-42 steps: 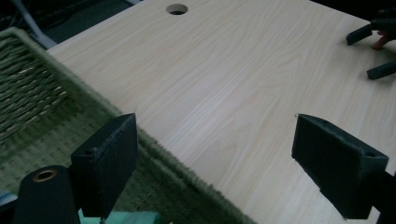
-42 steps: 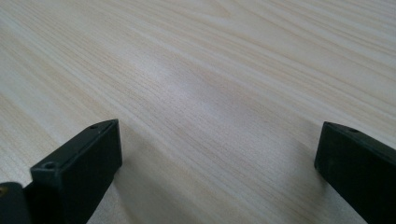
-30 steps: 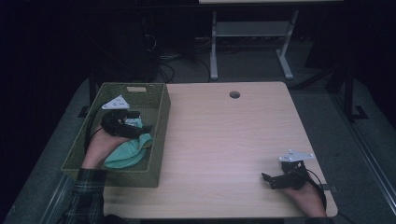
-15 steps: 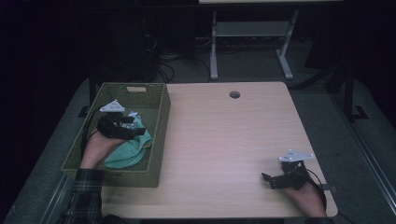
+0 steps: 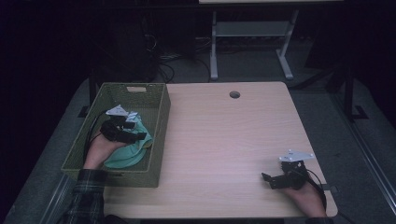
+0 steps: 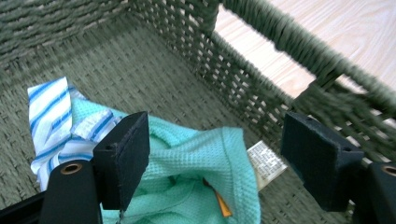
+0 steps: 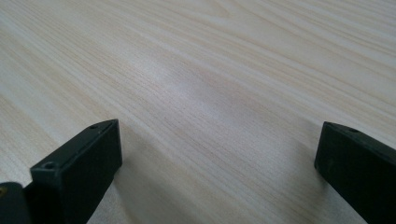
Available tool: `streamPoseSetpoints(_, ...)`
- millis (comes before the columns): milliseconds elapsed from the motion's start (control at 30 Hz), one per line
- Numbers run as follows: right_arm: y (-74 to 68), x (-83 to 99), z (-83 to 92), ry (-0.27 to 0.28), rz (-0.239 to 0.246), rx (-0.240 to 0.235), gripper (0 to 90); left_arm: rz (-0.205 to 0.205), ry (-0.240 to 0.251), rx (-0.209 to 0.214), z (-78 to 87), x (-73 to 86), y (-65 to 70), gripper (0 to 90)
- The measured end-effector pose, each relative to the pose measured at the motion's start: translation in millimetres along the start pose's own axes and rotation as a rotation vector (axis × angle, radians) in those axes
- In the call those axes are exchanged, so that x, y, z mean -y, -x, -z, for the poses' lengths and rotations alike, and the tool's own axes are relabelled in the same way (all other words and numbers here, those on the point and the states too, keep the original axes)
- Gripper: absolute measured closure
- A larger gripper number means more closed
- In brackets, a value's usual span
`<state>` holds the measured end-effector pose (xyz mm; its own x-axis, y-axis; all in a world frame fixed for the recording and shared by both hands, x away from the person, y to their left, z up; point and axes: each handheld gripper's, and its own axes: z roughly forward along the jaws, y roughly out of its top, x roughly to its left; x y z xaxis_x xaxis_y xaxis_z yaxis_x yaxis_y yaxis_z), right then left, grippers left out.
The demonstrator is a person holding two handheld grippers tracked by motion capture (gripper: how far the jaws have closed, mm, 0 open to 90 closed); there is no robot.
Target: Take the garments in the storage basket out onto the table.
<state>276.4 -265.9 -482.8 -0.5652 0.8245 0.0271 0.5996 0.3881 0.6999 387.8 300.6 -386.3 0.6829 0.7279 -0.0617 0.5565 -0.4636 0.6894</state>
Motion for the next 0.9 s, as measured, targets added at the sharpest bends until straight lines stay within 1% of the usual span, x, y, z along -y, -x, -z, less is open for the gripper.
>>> streamPoseSetpoints(67, 0.0, 0.0, -0.1, 0.001, 0.000, 0.000, 0.3, 0.001, -0.007, 0.000, -1.8, 0.6, -0.2, 23.0)
streamPoseSetpoints(133, 0.0, 0.0, 0.0, 0.000, 0.000, 0.000, 0.3, 0.000, -0.019, -0.004, -6.9, 2.8, -0.5, 23.0)
streamPoseSetpoints(200, 0.0, 0.0, 0.0, 0.000, 0.000, 0.000, 0.3, 0.000, -0.042, -0.009, -11.0, 4.3, -0.4, 23.0)
streamPoseSetpoints(267, 0.0, 0.0, 0.0, 0.000, 0.000, 0.000, 0.3, -0.009, -0.065, -0.019, -13.7, 5.2, -0.7, 22.9)
streamPoseSetpoints(400, 0.0, 0.0, -0.1, 0.001, 0.000, 0.000, 0.3, -0.003, -0.078, -0.014, -17.3, 6.4, -0.4, 22.9)
streamPoseSetpoints(467, 0.0, 0.1, -0.1, 0.001, 0.000, 0.000, 0.3, -0.006, -0.095, -0.014, -19.0, 6.9, -1.2, 23.0)
streamPoseSetpoints(533, 0.0, 0.1, -0.1, 0.001, 0.000, 0.000, 0.3, 0.003, -0.114, -0.013, -21.2, 7.9, -1.4, 23.1)
streamPoseSetpoints(567, 0.0, 0.1, -0.1, 0.001, 0.000, 0.000, 0.3, 0.003, -0.114, -0.013, -21.2, 7.9, -1.4, 23.5)
streamPoseSetpoints(600, 0.0, 0.1, -0.1, 0.001, 0.000, 0.000, 0.3, 0.004, -0.130, -0.016, -22.5, 8.5, -2.3, 24.6)
streamPoseSetpoints(633, 0.0, 0.0, 0.0, 0.000, 0.000, 0.000, 0.3, 0.013, -0.128, -0.015, -23.3, 8.8, -2.0, 25.9)
streamPoseSetpoints(667, 0.0, 0.1, -0.1, 0.001, 0.000, 0.000, 0.3, 0.009, -0.143, -0.015, -23.3, 9.1, -3.1, 28.3)
streamPoseSetpoints(700, -0.1, 0.0, 0.0, 0.000, -0.001, 0.000, 0.3, 0.021, -0.148, -0.010, -23.5, 9.4, -2.7, 31.9)
streamPoseSetpoints(733, 0.0, 0.1, -0.1, 0.001, 0.000, 0.000, 0.3, 0.021, -0.158, -0.006, -23.5, 9.6, -3.3, 35.1)
streamPoseSetpoints(767, -0.1, 0.0, 0.0, 0.000, -0.001, 0.000, 0.3, 0.026, -0.162, -0.006, -23.8, 9.9, -3.5, 39.8)
streamPoseSetpoints(800, 0.0, 0.1, -0.1, 0.001, 0.000, 0.000, 0.3, 0.029, -0.180, -0.010, -23.7, 10.1, -4.0, 44.0)
streamPoseSetpoints(833, 0.0, 0.0, 0.0, 0.000, 0.000, 0.000, 0.3, 0.040, -0.190, -0.009, -23.8, 10.5, -4.1, 50.1)
streamPoseSetpoints(900, -0.1, 0.0, 0.0, 0.001, 0.000, 0.000, 0.3, 0.046, -0.202, -0.003, -22.9, 10.3, -4.9, 63.0)
